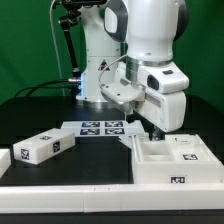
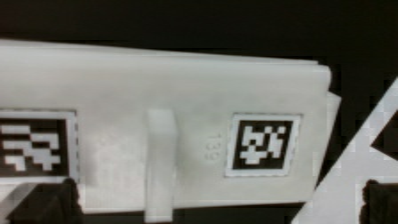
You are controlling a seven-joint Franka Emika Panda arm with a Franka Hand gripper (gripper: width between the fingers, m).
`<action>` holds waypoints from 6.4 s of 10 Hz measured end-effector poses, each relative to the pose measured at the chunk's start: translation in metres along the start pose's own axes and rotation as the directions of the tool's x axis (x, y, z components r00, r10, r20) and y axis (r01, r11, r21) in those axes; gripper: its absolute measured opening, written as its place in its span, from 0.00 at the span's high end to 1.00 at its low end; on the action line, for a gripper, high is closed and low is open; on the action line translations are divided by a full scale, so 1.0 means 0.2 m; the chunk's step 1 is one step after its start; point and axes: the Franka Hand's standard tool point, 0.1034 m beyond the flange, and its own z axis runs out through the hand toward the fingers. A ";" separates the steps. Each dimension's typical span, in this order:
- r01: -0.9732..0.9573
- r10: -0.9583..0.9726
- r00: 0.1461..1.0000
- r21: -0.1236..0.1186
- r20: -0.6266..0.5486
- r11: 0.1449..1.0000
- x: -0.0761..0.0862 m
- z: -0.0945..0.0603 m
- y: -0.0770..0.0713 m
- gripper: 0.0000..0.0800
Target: Assemble cabinet
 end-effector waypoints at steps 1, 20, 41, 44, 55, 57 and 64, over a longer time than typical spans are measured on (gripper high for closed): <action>-0.001 0.001 1.000 0.004 -0.003 1.000 0.00 0.01 -0.01 0.00; -0.324 0.324 0.945 -0.025 0.033 0.946 0.01 -0.16 -0.02 0.91; -0.493 0.494 0.869 -0.047 0.021 0.869 -0.07 -0.24 0.20 0.91; -0.490 0.491 0.871 -0.048 0.020 0.871 -0.05 -0.24 0.20 0.91; -0.483 0.485 0.874 -0.059 0.014 0.873 -0.10 -0.25 0.24 0.91; -0.472 0.474 0.881 -0.064 0.007 0.879 -0.11 -0.24 0.25 0.91; -0.461 0.463 0.886 -0.083 0.002 0.883 -0.13 -0.26 0.31 0.91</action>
Offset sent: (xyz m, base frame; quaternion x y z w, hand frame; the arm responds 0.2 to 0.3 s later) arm 0.0019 0.0227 -0.0064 -0.0011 0.0134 -0.0082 0.9999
